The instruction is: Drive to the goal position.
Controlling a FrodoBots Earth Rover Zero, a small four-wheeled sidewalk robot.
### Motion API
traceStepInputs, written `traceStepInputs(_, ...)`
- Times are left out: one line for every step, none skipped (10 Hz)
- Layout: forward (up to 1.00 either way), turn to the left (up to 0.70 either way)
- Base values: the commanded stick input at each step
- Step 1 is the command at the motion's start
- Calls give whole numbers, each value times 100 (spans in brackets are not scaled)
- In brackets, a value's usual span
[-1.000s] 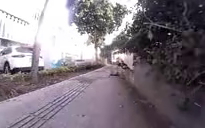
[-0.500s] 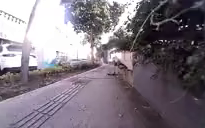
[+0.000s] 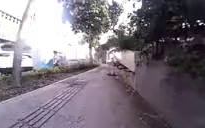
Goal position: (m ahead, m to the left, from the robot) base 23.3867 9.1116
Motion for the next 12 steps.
traceStepInputs(45, 0)
traceStepInputs(45, 0)
traceStepInputs(45, 0)
traceStepInputs(45, 0)
traceStepInputs(45, 0)
traceStepInputs(45, 0)
traceStepInputs(45, 0)
traceStepInputs(45, 0)
traceStepInputs(45, 0)
traceStepInputs(45, 0)
traceStepInputs(45, 0)
traceStepInputs(45, 1)
